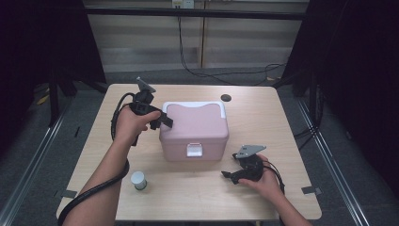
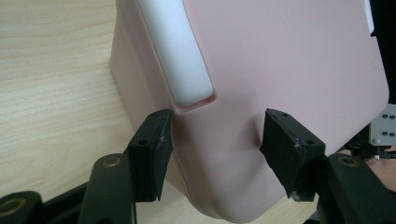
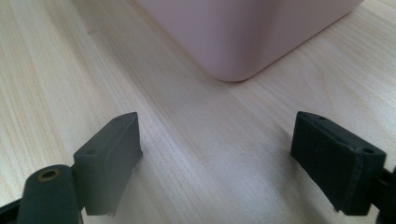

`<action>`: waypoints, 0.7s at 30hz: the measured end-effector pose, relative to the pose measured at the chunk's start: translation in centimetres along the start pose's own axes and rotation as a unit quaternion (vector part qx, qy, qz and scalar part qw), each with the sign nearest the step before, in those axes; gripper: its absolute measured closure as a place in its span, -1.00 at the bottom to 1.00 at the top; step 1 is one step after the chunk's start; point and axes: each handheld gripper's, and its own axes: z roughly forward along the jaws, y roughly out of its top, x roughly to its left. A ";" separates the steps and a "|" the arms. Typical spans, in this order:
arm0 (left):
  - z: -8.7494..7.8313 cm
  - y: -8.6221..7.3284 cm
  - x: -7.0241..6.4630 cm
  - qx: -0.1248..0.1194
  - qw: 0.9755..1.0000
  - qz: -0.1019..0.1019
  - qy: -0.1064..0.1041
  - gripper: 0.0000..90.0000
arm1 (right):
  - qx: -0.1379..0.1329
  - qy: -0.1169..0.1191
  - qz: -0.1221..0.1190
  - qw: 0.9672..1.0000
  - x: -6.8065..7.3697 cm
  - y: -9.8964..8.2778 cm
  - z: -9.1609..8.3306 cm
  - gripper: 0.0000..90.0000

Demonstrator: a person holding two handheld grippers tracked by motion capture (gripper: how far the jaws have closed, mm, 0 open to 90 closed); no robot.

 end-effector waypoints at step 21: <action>-1.6 -0.2 0.2 -0.024 0.999 0.018 0.012 -0.16 | 0.006 0.008 0.009 1.000 -0.7 0.6 -1.1 -0.37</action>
